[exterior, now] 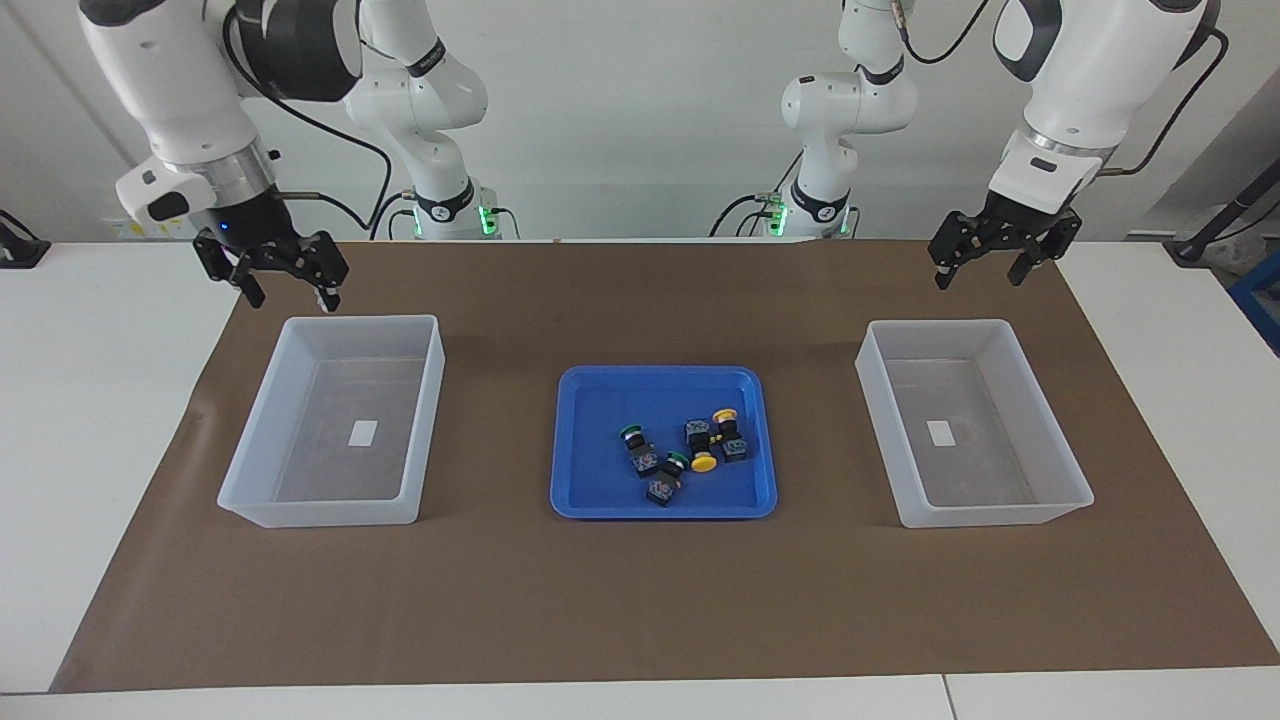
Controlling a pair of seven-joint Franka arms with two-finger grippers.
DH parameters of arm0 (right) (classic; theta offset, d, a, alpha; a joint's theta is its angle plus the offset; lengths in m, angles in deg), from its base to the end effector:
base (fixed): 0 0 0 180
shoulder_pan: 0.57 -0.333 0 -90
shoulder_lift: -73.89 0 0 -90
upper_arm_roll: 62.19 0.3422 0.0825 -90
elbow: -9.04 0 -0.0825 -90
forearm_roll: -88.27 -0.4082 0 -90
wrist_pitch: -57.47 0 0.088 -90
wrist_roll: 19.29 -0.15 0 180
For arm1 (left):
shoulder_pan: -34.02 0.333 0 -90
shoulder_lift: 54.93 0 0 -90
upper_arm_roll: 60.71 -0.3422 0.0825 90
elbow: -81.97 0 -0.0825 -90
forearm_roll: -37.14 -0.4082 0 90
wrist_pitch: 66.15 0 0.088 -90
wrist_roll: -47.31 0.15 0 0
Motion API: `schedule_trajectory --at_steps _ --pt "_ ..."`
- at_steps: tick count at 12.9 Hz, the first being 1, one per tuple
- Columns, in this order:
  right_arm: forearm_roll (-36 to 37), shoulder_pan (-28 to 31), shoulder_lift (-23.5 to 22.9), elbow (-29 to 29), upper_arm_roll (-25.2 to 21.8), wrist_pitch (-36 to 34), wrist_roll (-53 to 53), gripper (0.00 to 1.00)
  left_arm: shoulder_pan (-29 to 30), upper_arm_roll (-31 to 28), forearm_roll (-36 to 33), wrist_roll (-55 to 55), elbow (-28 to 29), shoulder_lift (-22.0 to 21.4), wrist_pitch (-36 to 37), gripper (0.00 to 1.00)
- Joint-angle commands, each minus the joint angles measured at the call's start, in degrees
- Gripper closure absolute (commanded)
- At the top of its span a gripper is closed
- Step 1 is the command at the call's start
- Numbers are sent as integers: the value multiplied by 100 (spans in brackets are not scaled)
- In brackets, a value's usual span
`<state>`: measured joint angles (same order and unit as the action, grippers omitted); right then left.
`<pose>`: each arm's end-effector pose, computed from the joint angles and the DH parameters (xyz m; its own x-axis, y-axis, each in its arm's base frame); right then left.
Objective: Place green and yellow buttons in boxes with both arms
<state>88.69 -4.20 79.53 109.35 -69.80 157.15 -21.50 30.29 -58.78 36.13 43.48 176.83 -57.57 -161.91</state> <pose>0.5614 -0.0430 0.5884 0.9905 -0.1068 0.0862 -0.1064 -0.9943 -0.0090 0.5722 -0.0546 0.6010 0.9975 -0.0336 0.0628 -0.0327 -0.9994 -0.0150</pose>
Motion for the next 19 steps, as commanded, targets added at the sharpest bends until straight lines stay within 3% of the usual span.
schedule_trajectory --at_steps 1,13,19 --pt "81 91 -116 -555 14 -658 116 0 -32 -44 58 32 190 -148 -75 0" --pt "64 91 33 -310 41 -678 63 0 -5 -52 119 23 314 -192 -127 0" --pt "72 47 42 -310 41 -705 72 0 -84 -44 128 14 648 -307 -356 0"
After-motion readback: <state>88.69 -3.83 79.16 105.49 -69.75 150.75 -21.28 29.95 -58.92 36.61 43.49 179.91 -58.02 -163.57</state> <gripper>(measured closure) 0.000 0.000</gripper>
